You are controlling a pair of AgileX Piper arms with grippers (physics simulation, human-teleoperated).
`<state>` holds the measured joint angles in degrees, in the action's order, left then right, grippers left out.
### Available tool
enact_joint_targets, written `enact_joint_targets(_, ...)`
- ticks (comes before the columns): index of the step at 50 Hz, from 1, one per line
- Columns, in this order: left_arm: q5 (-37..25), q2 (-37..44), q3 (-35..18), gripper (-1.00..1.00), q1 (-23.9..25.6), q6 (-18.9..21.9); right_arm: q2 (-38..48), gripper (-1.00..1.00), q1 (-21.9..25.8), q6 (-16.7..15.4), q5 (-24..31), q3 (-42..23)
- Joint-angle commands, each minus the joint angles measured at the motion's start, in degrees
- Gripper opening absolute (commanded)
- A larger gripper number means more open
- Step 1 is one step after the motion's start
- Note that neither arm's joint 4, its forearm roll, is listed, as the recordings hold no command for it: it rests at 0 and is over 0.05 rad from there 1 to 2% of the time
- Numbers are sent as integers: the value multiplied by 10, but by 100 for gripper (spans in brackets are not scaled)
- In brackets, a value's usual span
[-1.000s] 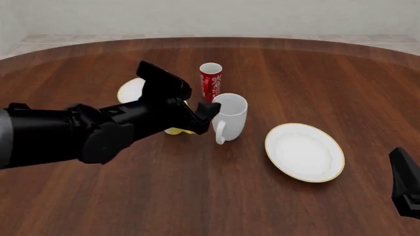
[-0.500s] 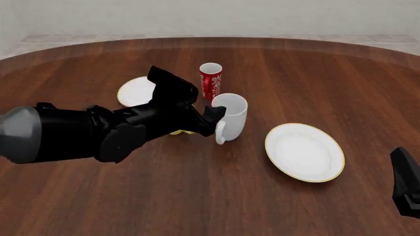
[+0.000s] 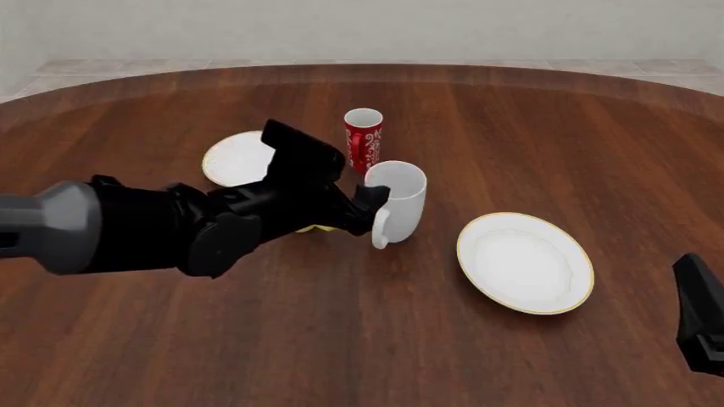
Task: Put the white mug on the left plate.
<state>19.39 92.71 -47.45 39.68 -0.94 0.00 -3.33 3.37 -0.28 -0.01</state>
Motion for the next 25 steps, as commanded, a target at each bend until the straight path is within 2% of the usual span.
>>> enact_joint_targets(1,6,16,-2,100,-5,-8,0,100,1,-1,0,0)
enact_joint_targets(25,8,42,-15,100,8,-18,0,100,3,-4,3,0)
